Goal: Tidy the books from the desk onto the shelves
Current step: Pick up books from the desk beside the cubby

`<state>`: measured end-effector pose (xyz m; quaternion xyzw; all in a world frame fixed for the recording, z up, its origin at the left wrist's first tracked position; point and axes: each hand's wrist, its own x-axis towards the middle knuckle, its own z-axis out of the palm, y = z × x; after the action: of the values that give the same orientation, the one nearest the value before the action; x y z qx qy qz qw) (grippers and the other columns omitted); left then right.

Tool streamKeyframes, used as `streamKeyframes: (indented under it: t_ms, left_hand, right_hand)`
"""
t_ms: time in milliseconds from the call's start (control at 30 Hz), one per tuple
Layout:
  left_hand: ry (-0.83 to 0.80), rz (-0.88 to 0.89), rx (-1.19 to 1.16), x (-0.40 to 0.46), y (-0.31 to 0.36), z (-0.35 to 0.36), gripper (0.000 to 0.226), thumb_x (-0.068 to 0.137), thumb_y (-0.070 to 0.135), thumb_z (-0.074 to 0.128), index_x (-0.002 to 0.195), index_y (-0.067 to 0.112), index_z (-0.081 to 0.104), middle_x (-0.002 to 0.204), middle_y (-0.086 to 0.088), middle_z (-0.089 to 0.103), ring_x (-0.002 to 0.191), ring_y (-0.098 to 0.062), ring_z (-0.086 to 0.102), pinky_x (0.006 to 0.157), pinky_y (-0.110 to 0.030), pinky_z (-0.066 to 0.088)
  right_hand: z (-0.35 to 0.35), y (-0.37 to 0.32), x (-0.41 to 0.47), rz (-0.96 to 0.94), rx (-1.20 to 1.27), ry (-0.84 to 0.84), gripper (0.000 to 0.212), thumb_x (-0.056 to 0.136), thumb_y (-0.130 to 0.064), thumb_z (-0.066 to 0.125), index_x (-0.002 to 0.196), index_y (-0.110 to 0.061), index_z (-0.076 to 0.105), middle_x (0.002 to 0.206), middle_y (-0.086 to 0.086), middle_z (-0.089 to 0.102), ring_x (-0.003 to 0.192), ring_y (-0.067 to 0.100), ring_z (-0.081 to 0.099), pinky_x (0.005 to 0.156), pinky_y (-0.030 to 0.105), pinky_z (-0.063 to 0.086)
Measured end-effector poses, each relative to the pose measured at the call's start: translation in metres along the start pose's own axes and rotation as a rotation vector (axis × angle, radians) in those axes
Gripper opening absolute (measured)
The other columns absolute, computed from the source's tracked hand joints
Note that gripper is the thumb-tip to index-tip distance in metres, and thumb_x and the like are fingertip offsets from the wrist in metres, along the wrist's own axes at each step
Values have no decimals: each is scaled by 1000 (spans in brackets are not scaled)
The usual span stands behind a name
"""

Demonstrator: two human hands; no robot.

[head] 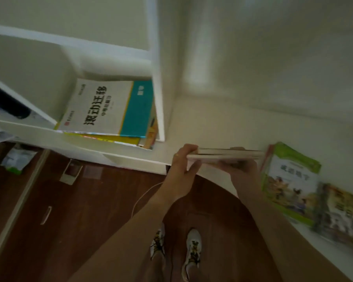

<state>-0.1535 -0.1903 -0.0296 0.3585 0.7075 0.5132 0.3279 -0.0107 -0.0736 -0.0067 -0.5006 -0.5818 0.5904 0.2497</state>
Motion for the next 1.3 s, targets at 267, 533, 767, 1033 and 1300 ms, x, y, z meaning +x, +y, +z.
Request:
streamKeyframes:
  t_ms: [267,533,767,1033,1300]
  left_hand:
    - [42,-133,-154,30,-1,51,58,88,-7,71,136,17,50,126,4,64,118,-3,61,98,-16,49]
    - [149,-204,-163,29,-17,66,51,78,26,80,127,21,66,124,-3,73,118,-27,67,99,-62,54]
    - [128,-202,-56,32,-14,65,39,92,6,74,128,11,62,118,-2,72,116,-21,67,89,-23,57]
    - [-195,-157,124,18,69,110,45,96,32,69,126,21,38,121,6,63,104,-17,67,82,-28,58]
    - [-264,-129,473,11,54,209,44,88,43,74,125,20,63,110,-1,51,111,-21,49,91,-32,44]
  right_hand:
    - [-35,30,49,-52,116,-44,53,73,23,65,114,-10,69,106,6,76,105,25,70,91,47,59]
    - [-31,52,48,-32,134,-119,56,75,17,62,98,-33,71,94,-14,76,97,10,70,88,39,58]
    - [-42,41,46,-23,71,-190,42,87,10,65,125,-6,64,109,2,72,98,5,70,89,33,59]
    - [-117,10,-22,90,3,94,30,97,-17,65,122,-17,47,109,6,62,102,17,66,82,41,59]
    - [-191,46,-22,416,-373,293,29,92,-24,66,105,-11,44,110,12,51,93,26,55,76,45,51]
